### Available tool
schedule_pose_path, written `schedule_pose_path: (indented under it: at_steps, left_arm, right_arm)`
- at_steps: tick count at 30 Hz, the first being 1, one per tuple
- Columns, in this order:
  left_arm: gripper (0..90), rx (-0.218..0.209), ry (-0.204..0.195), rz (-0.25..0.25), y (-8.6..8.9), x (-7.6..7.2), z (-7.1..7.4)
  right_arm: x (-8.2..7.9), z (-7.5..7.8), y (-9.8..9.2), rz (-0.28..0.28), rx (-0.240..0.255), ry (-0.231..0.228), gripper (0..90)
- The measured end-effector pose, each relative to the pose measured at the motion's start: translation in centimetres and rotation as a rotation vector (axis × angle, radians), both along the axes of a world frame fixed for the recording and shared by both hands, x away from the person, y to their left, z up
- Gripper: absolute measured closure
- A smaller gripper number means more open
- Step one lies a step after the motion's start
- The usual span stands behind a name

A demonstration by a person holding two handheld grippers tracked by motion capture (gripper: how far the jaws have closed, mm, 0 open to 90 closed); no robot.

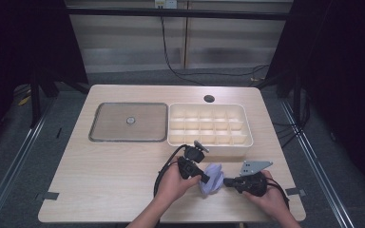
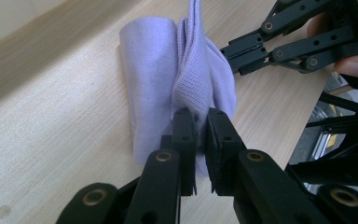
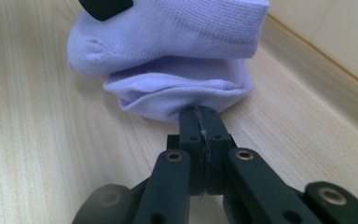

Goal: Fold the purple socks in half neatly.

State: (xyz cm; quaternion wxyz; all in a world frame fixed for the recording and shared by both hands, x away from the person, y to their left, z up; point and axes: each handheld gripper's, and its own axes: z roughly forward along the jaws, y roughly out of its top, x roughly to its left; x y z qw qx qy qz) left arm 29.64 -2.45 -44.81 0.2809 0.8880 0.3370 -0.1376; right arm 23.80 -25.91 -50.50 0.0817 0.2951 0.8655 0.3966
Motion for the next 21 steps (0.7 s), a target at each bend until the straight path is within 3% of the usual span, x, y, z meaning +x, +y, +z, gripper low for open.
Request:
schedule_pose_path:
  at_steps: [21]
  left_arm:
    - [82.6, 0.019, -0.019, -0.015, -0.53, -0.22, -0.29]
  right_arm:
    - [-0.02, 0.0, 0.12, 0.003, 0.001, -0.001, 89.3]
